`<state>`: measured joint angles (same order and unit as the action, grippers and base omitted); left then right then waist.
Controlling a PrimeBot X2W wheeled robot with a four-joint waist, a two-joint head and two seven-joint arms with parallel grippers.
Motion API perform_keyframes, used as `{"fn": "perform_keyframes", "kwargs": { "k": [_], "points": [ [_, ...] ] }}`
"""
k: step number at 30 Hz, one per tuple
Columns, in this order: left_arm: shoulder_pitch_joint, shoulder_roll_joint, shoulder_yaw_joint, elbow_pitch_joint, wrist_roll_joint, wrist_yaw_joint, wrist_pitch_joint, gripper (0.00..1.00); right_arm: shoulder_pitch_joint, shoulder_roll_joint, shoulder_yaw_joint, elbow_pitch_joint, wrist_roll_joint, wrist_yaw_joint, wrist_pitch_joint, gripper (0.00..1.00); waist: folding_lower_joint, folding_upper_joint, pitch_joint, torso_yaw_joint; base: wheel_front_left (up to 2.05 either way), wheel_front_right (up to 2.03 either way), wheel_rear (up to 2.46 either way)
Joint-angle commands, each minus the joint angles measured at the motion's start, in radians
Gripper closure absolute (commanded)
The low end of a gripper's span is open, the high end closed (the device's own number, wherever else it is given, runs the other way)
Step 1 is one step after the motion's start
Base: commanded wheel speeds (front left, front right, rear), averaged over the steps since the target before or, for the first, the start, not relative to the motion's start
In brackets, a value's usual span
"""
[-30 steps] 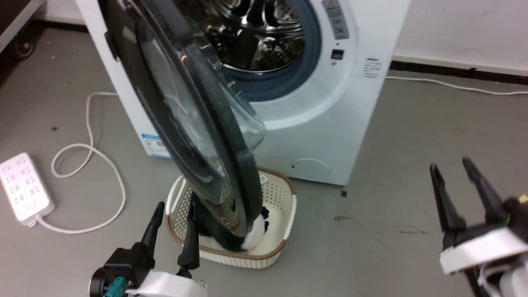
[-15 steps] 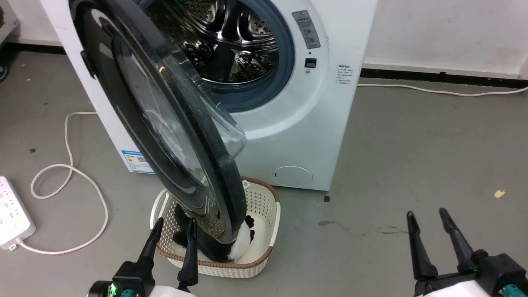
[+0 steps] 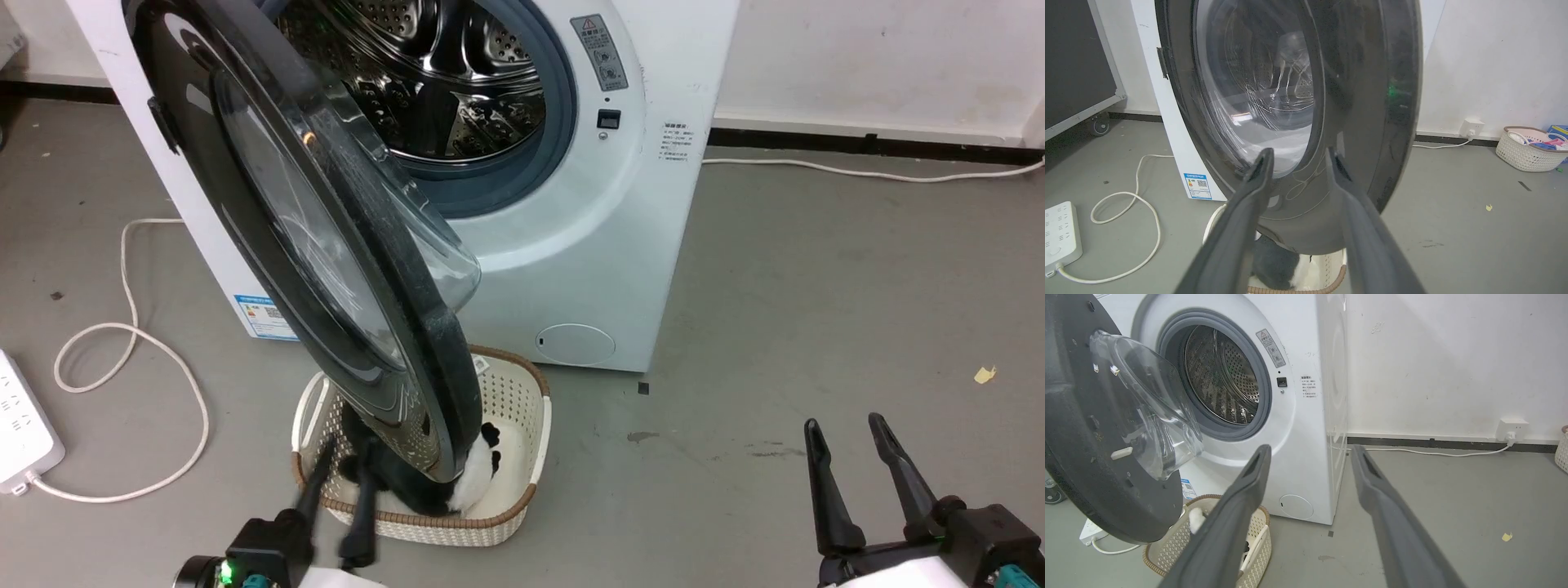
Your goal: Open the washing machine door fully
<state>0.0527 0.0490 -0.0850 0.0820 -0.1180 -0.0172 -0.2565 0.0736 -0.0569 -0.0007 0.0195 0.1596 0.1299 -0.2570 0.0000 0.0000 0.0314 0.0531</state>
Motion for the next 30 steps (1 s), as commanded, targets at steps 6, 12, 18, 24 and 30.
{"fn": "perform_keyframes", "kwargs": {
  "k": [6, 12, 18, 24, 30],
  "points": [
    [-0.003, 0.001, 0.015, -0.038, -0.029, 0.007, -0.005, 1.0, -0.002, 0.006, 0.001, -0.01, 0.013, 0.001, -0.005, 0.0, 0.0, 0.0, 0.0, -0.005, 0.0, 0.0, 0.0],
    [-0.035, 0.001, 0.098, -0.161, -0.107, 0.026, -0.005, 1.0, -0.004, 0.006, 0.006, -0.012, 0.02, 0.001, -0.005, 0.0, 0.0, 0.0, 0.0, -0.012, 0.0, 0.0, 0.0],
    [-0.117, 0.001, 0.157, -0.371, -0.1, 0.053, -0.005, 1.0, -0.009, 0.007, 0.007, -0.019, 0.019, 0.001, -0.005, 0.0, 0.0, 0.0, 0.016, -0.016, 0.0, 0.0, 0.0],
    [-0.193, 0.002, 0.112, -0.496, -0.055, 0.051, -0.005, 1.0, -0.019, 0.007, 0.014, -0.018, 0.017, 0.001, -0.005, 0.0, 0.0, 0.0, 0.031, -0.026, 0.0, 0.0, 0.0],
    [-0.234, 0.008, -0.004, -0.551, 0.027, 0.034, 0.045, 1.0, -0.027, 0.007, 0.017, -0.013, 0.024, 0.001, -0.005, 0.0, 0.0, 0.0, 0.041, -0.034, 0.0, 0.0, 0.0]
  ]
}}
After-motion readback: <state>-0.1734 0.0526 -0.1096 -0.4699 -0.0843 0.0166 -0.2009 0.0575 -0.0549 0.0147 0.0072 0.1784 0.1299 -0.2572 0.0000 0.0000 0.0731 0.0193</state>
